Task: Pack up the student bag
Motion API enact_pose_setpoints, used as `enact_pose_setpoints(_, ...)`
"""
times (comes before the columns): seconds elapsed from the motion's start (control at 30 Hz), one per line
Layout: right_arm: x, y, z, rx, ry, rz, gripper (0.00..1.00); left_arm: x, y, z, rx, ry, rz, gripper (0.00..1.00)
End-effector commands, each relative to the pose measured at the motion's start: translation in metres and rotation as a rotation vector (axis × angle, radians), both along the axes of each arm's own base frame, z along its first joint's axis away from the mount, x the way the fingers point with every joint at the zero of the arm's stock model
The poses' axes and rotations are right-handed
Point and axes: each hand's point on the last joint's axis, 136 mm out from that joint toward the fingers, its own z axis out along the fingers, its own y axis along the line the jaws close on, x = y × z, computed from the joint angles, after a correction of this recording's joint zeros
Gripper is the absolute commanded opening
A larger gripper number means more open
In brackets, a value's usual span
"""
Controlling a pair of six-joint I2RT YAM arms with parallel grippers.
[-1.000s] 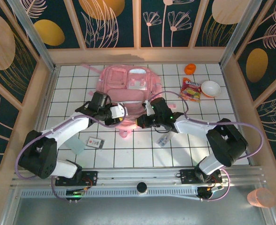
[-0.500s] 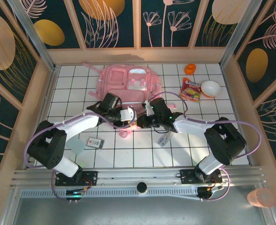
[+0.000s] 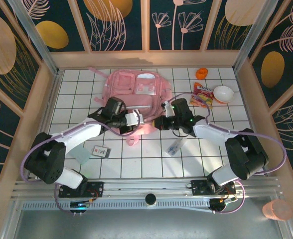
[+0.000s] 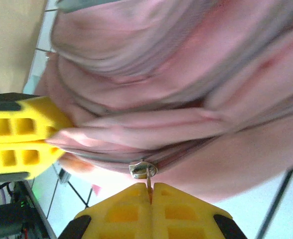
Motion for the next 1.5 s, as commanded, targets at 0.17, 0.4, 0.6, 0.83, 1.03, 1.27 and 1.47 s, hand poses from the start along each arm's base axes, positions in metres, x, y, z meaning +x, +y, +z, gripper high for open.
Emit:
enact_pose_setpoints(0.17, 0.016, -0.027, -0.013, -0.090, 0.011, -0.079, 0.00, -0.012, 0.025, 0.007, 0.006, 0.016, 0.026, 0.00)
enact_pose_setpoints(0.4, 0.008, 0.001, 0.006, -0.058, -0.018, -0.012, 0.00, -0.016, -0.016, 0.037, -0.120, 0.088, 0.100, 0.55)
enact_pose_setpoints(0.6, 0.003, 0.012, 0.013, -0.043, -0.028, 0.004, 0.00, -0.009, -0.046, 0.036, -0.149, 0.044, 0.181, 0.65)
enact_pose_setpoints(0.83, 0.001, 0.015, 0.020, -0.027, -0.037, 0.015, 0.00, 0.014, -0.054, 0.009, -0.073, 0.009, 0.208, 0.68)
enact_pose_setpoints(1.03, 0.004, 0.011, 0.023, -0.018, -0.048, -0.009, 0.00, 0.015, -0.054, -0.004, -0.068, 0.015, 0.214, 0.33)
enact_pose_setpoints(1.27, 0.029, -0.027, 0.003, -0.076, -0.021, -0.135, 0.00, -0.005, -0.045, 0.007, -0.098, -0.027, 0.149, 0.00)
enact_pose_setpoints(1.47, 0.055, -0.049, -0.015, -0.171, -0.033, -0.175, 0.00, -0.020, -0.040, 0.019, -0.119, -0.046, 0.105, 0.00)
